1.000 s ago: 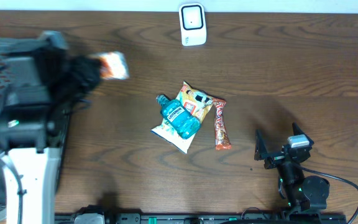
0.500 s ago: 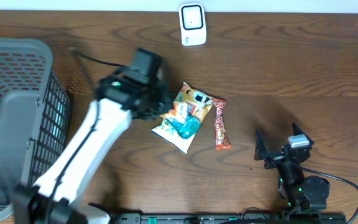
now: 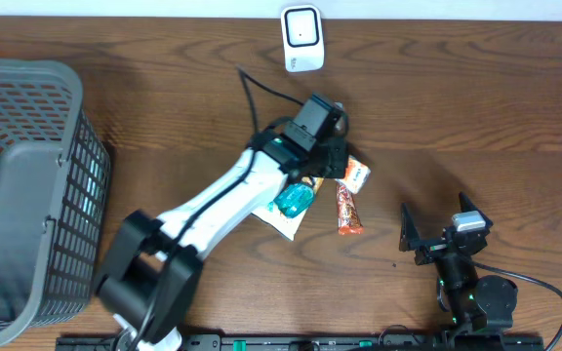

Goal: Scan the item barcode
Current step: 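Carry the orange box to the table center and release it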

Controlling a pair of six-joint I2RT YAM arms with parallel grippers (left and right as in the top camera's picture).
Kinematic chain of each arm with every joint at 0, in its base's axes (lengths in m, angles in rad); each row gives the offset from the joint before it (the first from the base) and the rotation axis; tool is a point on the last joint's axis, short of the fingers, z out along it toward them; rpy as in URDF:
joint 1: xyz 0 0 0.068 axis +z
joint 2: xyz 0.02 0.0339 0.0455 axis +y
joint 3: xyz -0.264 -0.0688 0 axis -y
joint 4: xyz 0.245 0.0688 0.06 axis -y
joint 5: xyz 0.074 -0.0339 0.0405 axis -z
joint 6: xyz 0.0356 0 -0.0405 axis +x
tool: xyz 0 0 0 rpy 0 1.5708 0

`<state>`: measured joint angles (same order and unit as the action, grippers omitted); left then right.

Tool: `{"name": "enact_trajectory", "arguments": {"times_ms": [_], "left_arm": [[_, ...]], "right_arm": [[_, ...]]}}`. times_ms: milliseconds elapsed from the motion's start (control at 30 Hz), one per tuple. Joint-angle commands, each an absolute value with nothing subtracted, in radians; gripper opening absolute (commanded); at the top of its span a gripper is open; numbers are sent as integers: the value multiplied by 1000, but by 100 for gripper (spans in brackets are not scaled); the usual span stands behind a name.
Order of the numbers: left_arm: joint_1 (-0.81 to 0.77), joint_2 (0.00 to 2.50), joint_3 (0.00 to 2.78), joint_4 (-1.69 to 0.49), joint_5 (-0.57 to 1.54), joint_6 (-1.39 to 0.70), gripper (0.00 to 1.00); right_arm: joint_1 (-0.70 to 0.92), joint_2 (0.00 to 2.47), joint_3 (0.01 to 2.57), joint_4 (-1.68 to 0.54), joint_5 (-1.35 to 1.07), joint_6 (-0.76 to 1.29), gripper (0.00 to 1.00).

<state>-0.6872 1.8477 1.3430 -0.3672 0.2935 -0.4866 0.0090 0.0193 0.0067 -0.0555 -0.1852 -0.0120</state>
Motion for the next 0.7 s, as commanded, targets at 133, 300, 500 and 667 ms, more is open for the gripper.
{"name": "enact_trajectory", "arguments": {"times_ms": [133,300,500,667], "left_arm": [[-744,1986,1346,-259,374,-464,8],[-770,2050,1346,-256,374,-464,8],[-769,2036,1347,-292,374,-464,33],[-769,1990,1348,-333,344,-464,69]], "right_arm": [[17,18,6,-60,-182,-16,99],[17,18,6,-60,-182,-16,99],[17,18,6,-60,-182,-16,99],[17,18,6,-60,-182,-16,99]]}}
